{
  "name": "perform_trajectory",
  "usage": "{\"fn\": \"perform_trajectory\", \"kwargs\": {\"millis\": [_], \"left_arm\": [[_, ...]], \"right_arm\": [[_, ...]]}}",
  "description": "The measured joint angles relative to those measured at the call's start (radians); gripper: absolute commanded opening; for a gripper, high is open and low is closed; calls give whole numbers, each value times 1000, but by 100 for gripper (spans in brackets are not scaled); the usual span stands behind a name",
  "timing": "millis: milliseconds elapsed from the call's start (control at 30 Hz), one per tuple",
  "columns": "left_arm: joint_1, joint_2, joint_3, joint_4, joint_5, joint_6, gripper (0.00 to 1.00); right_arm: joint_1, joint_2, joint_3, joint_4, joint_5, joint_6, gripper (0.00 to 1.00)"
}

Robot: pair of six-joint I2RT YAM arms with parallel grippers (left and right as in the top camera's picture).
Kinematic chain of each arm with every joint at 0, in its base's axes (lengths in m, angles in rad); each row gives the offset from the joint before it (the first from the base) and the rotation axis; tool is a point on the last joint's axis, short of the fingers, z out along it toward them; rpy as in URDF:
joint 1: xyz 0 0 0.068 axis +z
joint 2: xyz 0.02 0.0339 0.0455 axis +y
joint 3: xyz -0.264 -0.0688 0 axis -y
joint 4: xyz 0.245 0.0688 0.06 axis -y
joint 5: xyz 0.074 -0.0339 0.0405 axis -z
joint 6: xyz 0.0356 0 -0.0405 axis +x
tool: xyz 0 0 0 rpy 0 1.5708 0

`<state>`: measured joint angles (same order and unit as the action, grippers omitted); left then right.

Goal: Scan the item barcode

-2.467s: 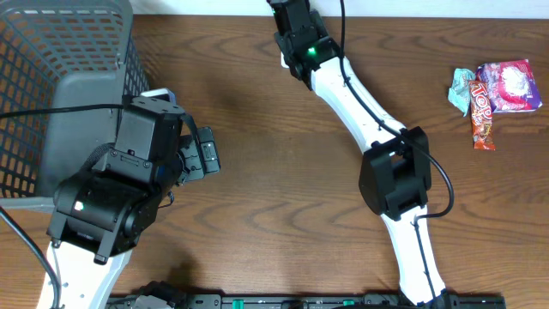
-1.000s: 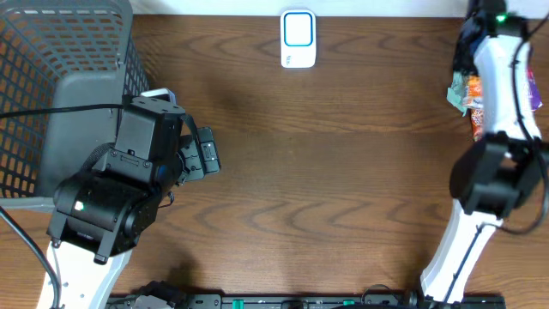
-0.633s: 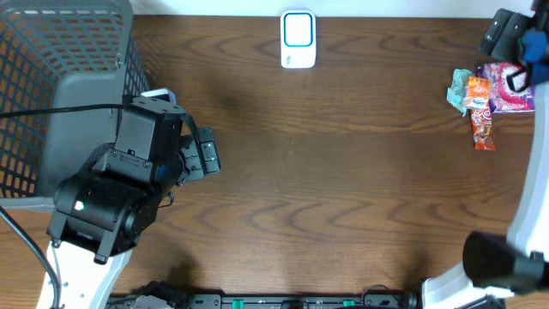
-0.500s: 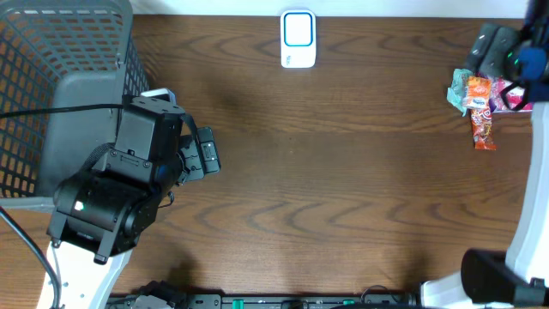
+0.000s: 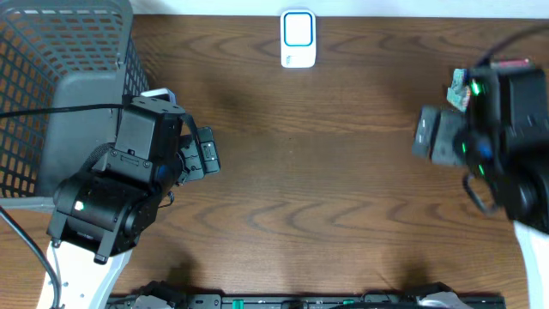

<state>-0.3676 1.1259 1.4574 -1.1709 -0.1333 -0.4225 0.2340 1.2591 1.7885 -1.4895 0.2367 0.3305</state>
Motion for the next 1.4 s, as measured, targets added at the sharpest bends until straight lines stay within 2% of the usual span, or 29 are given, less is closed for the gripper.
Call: {"fn": "perform_trajectory", "kwargs": {"millis": [167, 333, 967, 1133, 1400], "left_arm": [[0, 0, 0, 0, 0, 0, 98], [0, 0, 0, 0, 0, 0, 98], [0, 0, 0, 0, 0, 0, 98], [0, 0, 0, -1, 0, 0, 98], [0, 0, 0, 0, 0, 0, 98]], "right_arm": [[4, -69, -6, -87, -112, 6, 99], [6, -75, -9, -100, -149, 7, 99], [2, -76, -13, -103, -124, -6, 99], [-60, -160, -97, 38, -124, -48, 99], [-124, -550, -603, 452, -241, -200, 99]]}}
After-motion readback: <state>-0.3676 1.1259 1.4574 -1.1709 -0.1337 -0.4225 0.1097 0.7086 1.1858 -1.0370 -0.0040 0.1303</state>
